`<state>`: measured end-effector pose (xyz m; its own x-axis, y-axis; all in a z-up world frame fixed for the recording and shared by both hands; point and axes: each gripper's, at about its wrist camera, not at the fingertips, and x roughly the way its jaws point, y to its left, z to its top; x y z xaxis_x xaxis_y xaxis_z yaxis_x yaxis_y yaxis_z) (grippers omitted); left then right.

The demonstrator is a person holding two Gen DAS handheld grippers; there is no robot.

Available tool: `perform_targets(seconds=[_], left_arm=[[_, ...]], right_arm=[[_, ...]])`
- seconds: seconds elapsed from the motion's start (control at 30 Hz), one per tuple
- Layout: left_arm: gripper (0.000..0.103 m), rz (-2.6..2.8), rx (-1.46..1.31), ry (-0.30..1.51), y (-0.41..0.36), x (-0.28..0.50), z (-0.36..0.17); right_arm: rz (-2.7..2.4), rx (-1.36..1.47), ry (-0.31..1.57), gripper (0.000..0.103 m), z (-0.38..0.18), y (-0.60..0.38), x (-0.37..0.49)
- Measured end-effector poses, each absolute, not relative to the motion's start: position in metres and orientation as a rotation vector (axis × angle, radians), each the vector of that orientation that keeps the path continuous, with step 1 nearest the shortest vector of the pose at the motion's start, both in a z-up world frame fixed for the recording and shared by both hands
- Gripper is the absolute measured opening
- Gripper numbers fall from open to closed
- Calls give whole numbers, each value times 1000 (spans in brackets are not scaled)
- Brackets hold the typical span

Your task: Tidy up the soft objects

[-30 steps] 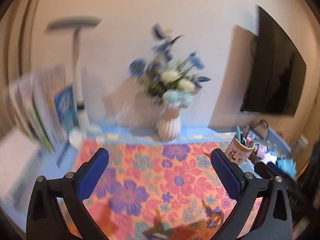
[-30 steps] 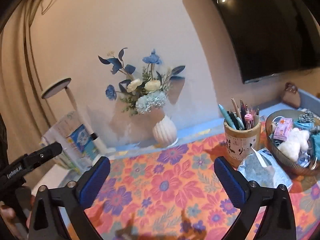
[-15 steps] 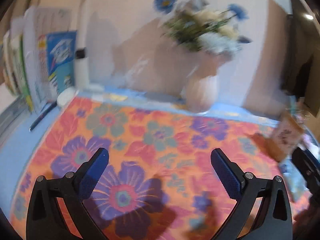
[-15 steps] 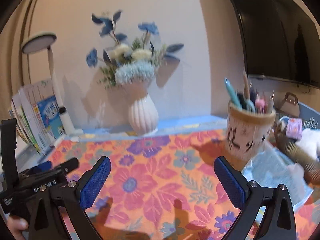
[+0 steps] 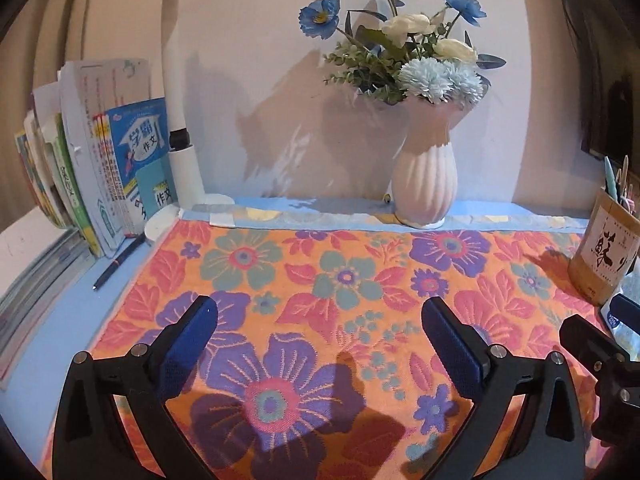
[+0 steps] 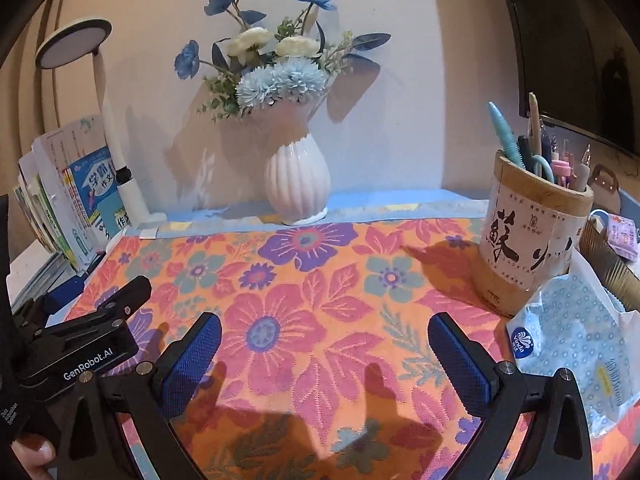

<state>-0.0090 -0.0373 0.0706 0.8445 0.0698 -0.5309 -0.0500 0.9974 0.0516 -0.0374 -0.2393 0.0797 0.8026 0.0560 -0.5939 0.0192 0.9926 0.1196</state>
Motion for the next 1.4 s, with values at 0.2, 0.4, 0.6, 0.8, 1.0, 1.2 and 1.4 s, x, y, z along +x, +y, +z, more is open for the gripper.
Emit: perform_targets(seconds=[0.2,0.4,0.6,0.8,1.0,1.2,1.4], left_arm=[[102,71,82,591,-43,-5,69],[102,90,123,584,-49,-7,69],[102,100,117,601,-46,-6,68],[102,100,147,594,-50,-6,68],[102,108,165,610,-52,-3,66],[102,107,146,628,-47,-2,65],[102,117,145,640,-47,1,63]], right_arm=[[30,139,645,103,80,-240,-37],[39,159,649,103,80,-242,-36],[32,167,657,103,78,-244,-35],[28,225,675,103,75,-255,-32],[10,297,679,103,73,-268,-31],[-27,259,677,103,74,-262,-32],[-36,192,683,103,74,-251,-31]])
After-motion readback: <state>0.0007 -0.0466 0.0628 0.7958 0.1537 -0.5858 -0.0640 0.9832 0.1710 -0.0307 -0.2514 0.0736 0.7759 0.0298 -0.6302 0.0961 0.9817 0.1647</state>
